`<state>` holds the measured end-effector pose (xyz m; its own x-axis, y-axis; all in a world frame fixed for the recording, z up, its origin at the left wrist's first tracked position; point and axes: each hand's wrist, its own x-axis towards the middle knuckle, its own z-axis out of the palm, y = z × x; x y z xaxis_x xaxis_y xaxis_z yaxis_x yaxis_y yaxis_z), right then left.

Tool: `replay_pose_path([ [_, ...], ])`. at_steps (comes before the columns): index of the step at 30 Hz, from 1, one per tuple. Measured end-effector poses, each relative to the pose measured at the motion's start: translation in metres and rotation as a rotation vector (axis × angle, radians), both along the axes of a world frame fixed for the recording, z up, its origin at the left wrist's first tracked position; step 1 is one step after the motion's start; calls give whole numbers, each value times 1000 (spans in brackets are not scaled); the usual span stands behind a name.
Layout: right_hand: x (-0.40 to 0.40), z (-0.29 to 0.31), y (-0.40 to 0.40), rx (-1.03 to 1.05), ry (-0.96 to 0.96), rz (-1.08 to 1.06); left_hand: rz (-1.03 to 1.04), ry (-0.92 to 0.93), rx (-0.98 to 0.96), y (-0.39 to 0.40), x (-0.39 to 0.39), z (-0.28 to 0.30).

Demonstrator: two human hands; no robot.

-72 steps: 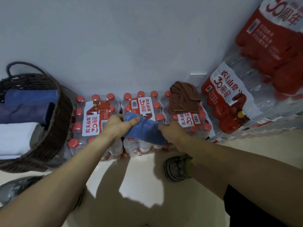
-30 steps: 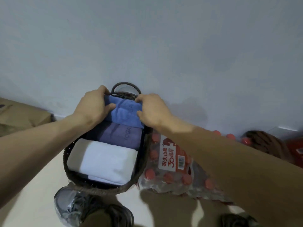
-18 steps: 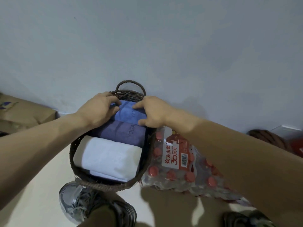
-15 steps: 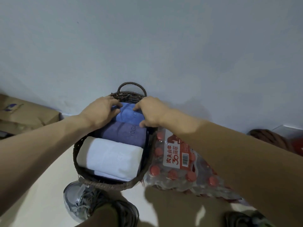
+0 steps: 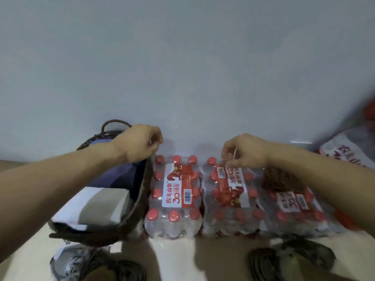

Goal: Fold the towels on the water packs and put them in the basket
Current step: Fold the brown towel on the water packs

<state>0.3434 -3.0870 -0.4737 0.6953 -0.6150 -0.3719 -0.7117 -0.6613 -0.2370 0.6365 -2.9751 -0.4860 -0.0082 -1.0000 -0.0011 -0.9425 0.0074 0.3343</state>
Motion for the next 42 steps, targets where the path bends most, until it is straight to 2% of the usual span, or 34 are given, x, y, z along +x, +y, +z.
replay_pose_path([
  [7,-177,-23,-38,102,187,-319,-177,105,172,-57,-187,-41],
  [10,-224,-45,-50,109,77,-432,-112,210,184,-81,-260,-64],
  [14,-238,-76,-51,178,-156,-506,-85,330,216,-104,-332,-92],
  [17,-232,-98,-48,271,-148,-521,-85,323,225,-116,-358,-112],
  [20,-223,-115,-41,188,-127,-561,-64,292,172,-120,-364,-126],
  [23,-216,-117,-35,148,-243,-640,-33,417,138,-115,-358,-127],
  [26,-209,-111,-30,256,-410,-708,-33,488,172,-112,-346,-115],
  [32,-182,-84,-12,418,-630,-788,-160,485,235,-83,-304,-67],
  [36,-157,-57,3,544,-721,-763,-106,618,247,-68,-274,-33],
  [42,-115,3,13,564,-789,-623,-75,587,238,-41,-208,18],
])
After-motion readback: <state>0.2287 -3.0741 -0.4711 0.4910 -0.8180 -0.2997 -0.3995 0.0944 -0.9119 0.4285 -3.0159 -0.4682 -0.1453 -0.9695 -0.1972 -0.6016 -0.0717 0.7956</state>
